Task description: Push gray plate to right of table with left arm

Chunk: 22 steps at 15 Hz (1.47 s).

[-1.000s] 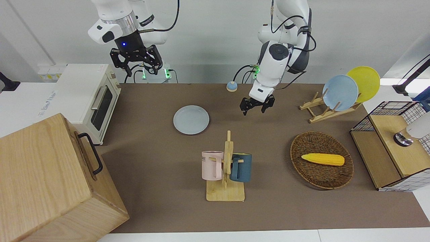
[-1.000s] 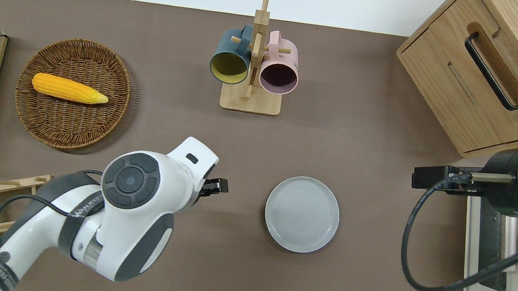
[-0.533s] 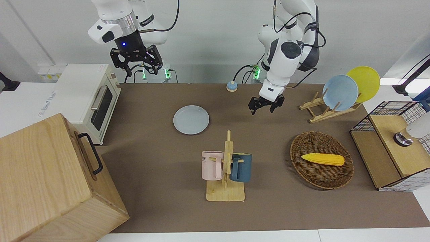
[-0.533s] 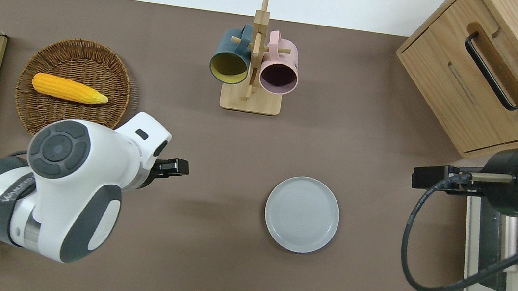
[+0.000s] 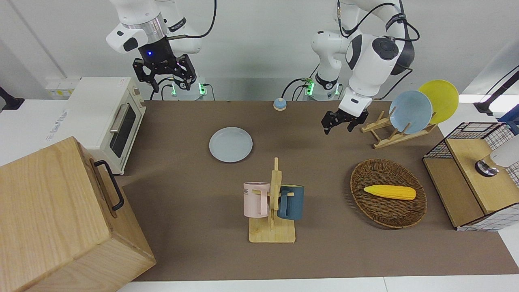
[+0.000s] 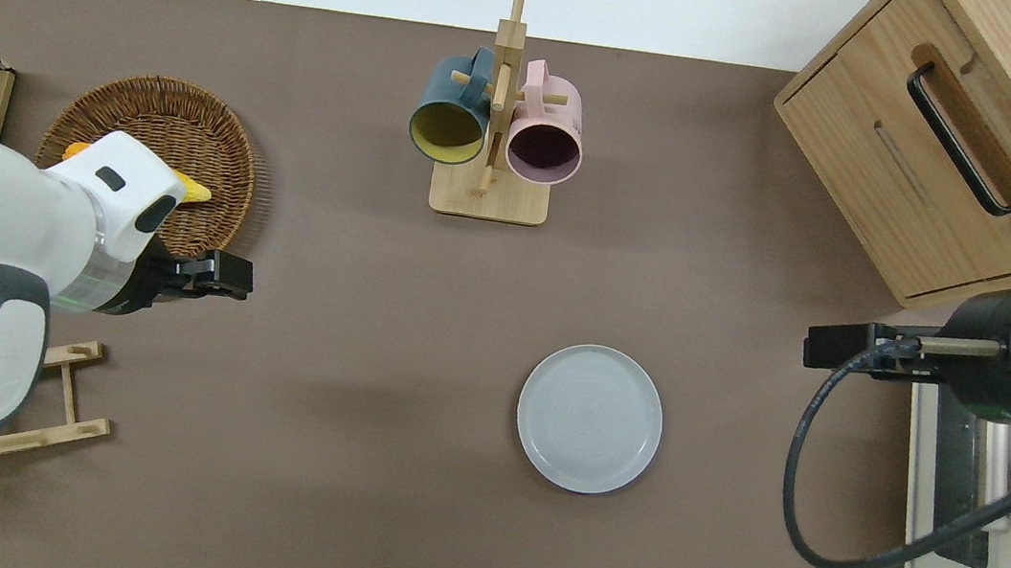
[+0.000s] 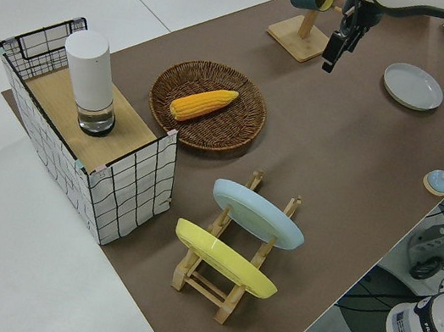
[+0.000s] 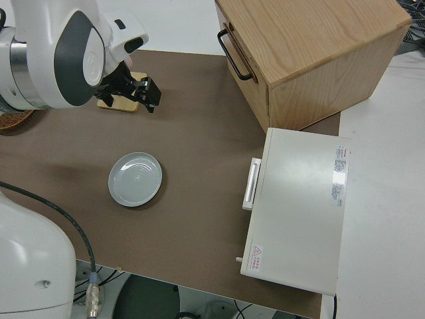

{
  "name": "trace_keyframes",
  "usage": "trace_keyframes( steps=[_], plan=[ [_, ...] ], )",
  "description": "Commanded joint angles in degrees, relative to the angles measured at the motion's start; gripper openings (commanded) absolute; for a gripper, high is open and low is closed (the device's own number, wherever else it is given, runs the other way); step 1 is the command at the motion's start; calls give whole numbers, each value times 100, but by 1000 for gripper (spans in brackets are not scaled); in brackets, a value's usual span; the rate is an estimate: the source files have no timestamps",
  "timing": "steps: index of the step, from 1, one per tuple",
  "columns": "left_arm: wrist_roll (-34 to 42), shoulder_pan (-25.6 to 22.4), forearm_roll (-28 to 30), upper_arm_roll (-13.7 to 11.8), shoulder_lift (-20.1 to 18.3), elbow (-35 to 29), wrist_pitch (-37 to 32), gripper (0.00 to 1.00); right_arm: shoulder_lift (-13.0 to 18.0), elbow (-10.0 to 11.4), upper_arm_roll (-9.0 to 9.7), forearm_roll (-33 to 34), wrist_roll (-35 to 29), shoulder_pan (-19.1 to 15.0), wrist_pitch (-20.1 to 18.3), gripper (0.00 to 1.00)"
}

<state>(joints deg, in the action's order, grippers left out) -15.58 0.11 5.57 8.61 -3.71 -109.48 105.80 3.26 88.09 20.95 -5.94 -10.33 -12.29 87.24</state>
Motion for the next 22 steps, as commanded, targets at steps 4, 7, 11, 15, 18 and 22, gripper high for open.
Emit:
trace_keyframes(
  steps=[4, 7, 11, 15, 18, 22],
  plan=[
    [195, -64, -118, -166, -358, 189, -595, 991, -36, -81, 23, -92, -12, -37, -31, 996],
    [195, -99, -118, -140, -306, 1022, -1358, 989, -36, -81, 23, -92, -12, -37, -31, 996],
    [195, -108, -127, -246, -305, 1385, -1746, 991, -36, -81, 23, -92, -12, -37, -31, 996],
    [195, -108, -118, -290, -323, 1595, -2159, 989, -36, -81, 23, -92, -12, -37, -31, 996],
    [187, -108, -127, -403, -349, 1649, -2292, 991, -27, -81, 23, -92, -12, -37, -31, 996],
    [187, -116, -136, -597, -358, 1649, -2301, 991, -36, -81, 23, -92, -12, -37, -31, 996]
  ],
)
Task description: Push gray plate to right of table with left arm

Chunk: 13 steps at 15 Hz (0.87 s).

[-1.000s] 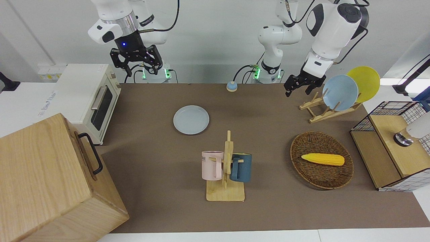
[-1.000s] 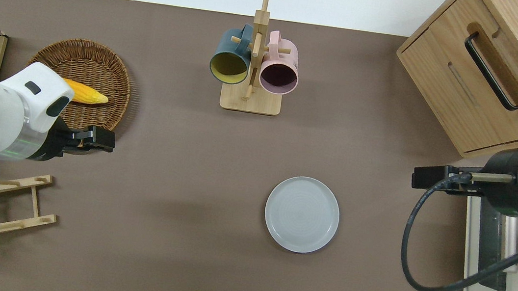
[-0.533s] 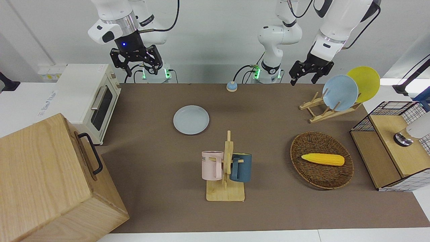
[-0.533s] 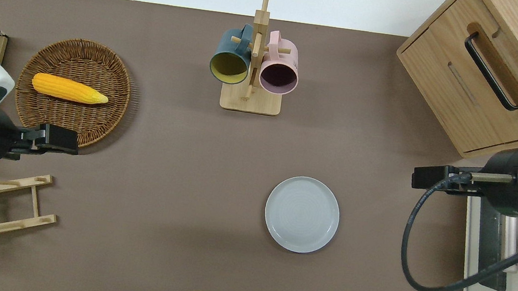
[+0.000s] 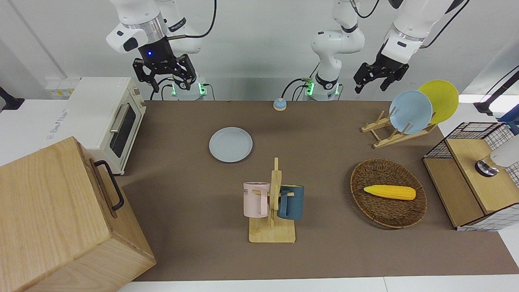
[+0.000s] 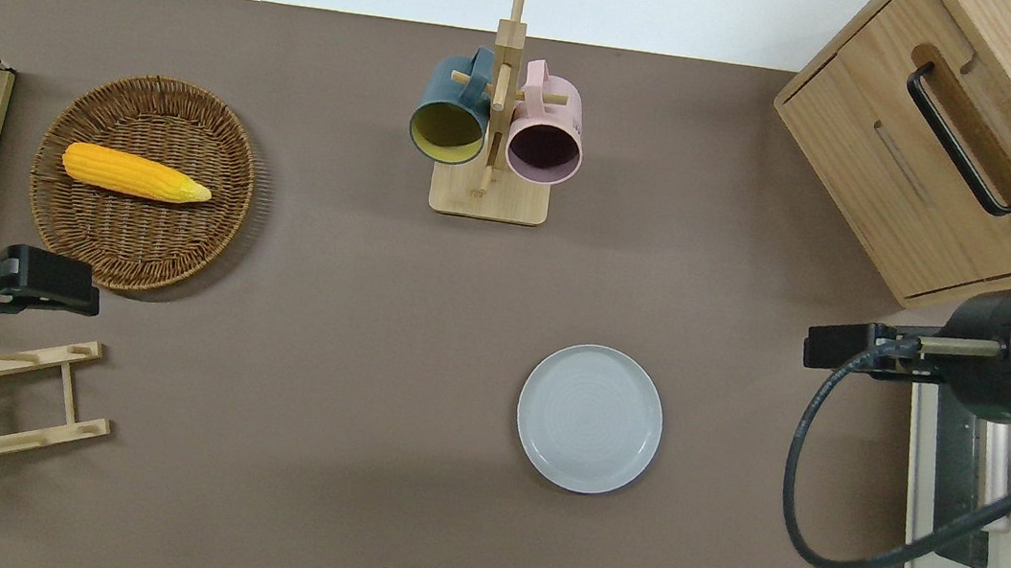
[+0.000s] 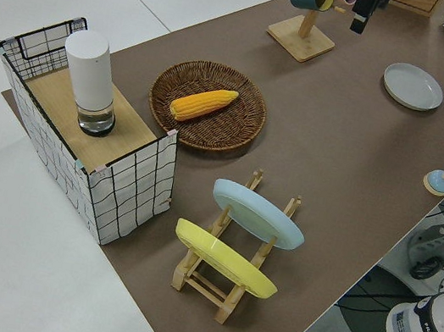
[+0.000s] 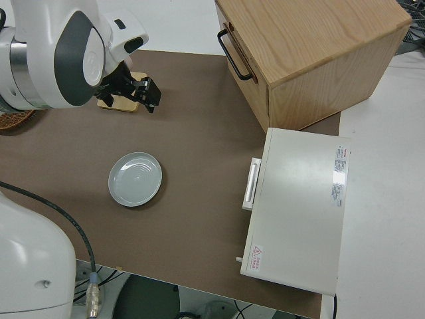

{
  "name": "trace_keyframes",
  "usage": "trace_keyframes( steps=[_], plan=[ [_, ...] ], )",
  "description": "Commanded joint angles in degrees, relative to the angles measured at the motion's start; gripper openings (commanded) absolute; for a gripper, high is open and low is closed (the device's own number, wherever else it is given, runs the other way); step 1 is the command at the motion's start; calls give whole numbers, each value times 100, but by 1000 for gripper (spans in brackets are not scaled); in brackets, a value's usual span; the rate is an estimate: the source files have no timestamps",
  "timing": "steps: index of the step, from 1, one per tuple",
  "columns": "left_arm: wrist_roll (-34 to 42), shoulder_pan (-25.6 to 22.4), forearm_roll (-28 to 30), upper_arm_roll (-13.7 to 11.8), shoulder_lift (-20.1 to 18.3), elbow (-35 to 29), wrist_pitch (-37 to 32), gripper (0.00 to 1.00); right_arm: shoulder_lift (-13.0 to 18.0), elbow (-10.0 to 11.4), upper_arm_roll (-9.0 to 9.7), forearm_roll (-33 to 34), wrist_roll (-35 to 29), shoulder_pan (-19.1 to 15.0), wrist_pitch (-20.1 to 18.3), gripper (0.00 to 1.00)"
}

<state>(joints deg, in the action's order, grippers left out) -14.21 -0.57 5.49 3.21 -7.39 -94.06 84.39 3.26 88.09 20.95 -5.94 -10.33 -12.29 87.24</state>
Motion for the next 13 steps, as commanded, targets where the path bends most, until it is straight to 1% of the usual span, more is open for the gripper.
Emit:
trace_keyframes(
  steps=[1, 13],
  plan=[
    [41, -49, -127, -58, 10, 107, -142, 991, -36, -81, 23, -92, -12, -37, -31, 996],
    [32, -23, -118, -5, 1, 107, -125, 991, -36, -81, 23, -92, -12, -37, -31, 996]
  ],
)
